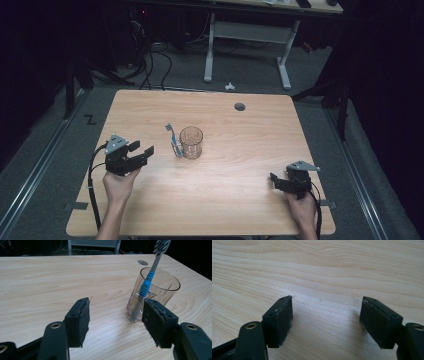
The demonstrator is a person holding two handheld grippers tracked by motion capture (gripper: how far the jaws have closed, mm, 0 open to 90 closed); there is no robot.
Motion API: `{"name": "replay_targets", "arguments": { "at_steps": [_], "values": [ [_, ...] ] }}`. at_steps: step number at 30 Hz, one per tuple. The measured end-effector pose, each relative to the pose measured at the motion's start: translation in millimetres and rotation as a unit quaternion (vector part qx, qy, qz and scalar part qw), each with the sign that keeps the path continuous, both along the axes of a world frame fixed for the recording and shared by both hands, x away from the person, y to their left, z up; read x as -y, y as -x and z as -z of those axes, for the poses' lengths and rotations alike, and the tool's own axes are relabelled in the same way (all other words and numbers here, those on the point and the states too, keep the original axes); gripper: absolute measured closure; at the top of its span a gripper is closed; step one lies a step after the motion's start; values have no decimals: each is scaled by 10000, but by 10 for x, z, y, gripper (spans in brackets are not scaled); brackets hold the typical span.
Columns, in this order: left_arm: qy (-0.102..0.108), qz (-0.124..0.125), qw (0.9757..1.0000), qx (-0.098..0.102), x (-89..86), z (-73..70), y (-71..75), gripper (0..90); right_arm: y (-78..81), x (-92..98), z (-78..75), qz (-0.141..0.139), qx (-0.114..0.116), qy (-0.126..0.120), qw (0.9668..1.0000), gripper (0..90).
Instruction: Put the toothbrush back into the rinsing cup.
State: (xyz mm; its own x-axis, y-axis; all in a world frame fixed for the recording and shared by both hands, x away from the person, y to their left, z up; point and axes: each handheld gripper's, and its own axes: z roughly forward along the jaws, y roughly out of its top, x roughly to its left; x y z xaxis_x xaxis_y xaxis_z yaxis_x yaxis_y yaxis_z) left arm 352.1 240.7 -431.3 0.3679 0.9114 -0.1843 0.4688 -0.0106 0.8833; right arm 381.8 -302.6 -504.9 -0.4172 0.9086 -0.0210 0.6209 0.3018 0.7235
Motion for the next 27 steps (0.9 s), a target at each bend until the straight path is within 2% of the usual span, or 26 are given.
{"name": "replay_targets", "arguments": {
  "at_steps": [11, 18, 27],
  "values": [
    [61, -185, 9998, -53, -102, 65, 94, 392, 1, 0, 0, -2, 0, -3, 10000, 269],
    [7, -215, 9997, -145, -135, 128, 151, 388, 3, 1, 1, -5, 10, -5, 10000, 268],
    [72, -252, 9993, -257, -152, 248, 194, 387, 4, 1, 2, -5, 11, -5, 10000, 268]
  ]
}}
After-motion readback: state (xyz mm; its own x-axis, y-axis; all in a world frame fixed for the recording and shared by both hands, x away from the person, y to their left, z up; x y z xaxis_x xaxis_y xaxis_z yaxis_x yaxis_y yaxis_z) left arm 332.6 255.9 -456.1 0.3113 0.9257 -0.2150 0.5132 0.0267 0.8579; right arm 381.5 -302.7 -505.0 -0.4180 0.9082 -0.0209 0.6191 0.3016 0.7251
